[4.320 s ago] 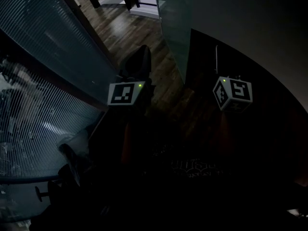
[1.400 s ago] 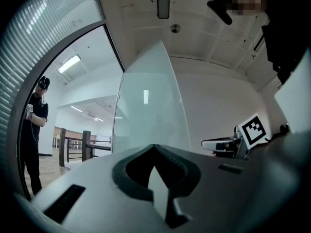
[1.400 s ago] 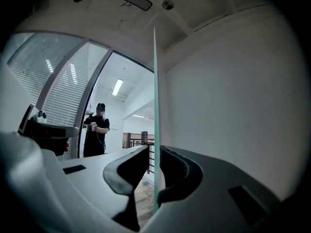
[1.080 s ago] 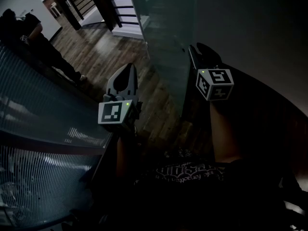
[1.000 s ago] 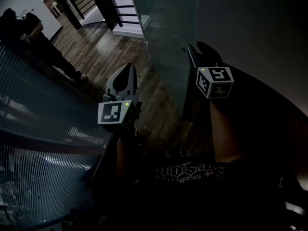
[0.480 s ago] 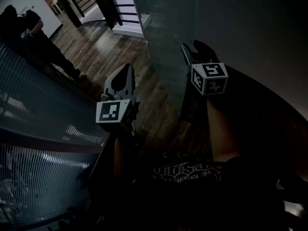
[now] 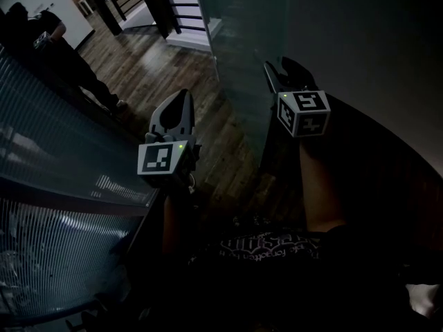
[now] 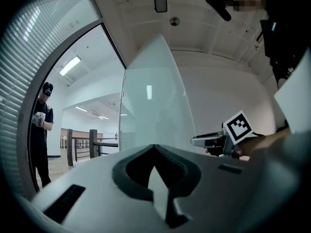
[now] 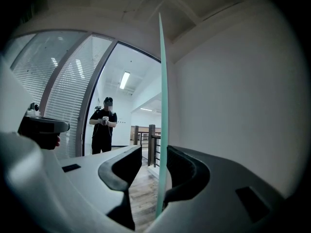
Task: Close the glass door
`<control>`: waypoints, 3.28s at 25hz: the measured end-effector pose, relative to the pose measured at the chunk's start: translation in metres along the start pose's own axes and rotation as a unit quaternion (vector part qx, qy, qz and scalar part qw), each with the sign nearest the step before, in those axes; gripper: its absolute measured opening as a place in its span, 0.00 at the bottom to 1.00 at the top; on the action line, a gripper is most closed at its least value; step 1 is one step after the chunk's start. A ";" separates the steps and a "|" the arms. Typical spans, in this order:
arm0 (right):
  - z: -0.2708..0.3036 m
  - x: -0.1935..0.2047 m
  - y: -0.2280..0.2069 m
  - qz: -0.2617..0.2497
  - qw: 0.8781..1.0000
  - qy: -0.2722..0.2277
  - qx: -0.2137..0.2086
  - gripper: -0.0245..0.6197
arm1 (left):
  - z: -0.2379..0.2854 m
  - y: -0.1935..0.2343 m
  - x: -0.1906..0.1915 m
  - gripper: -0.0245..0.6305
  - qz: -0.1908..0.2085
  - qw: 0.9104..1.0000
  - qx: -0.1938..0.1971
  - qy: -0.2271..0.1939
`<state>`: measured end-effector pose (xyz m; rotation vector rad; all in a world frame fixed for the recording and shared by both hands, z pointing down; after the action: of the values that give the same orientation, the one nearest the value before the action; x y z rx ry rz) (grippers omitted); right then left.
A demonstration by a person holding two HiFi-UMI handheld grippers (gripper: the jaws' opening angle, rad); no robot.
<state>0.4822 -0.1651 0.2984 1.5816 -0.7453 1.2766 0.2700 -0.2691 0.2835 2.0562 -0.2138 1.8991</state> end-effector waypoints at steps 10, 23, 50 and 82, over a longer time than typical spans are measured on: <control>-0.002 -0.005 0.007 -0.005 1.000 -0.001 -0.016 0.26 | -0.007 0.004 -0.004 0.04 0.000 1.000 -0.010 -0.006; -0.010 -0.025 0.059 -0.016 0.998 -0.020 -0.056 0.26 | -0.057 0.029 -0.016 0.04 0.002 0.998 -0.051 -0.024; 0.016 -0.036 0.127 -0.009 0.991 -0.048 -0.124 0.26 | -0.115 0.081 -0.031 0.04 0.017 0.982 -0.182 -0.049; 0.059 -0.065 0.216 -0.015 0.962 -0.095 -0.257 0.26 | -0.163 0.141 -0.063 0.04 0.047 0.947 -0.307 -0.088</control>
<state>0.2966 -0.3067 0.2982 1.2866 -1.0709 0.8216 0.0641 -0.3524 0.2495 1.7889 -0.8439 1.4381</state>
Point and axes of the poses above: the fingertips, and each gripper's own axes: z forward along the fingers, y to its left, x out of its underside, the point moved 3 cm from there along -z, backward along the fingers, and after that the axes turned 14 degrees about -z, right-handed, at the moved point
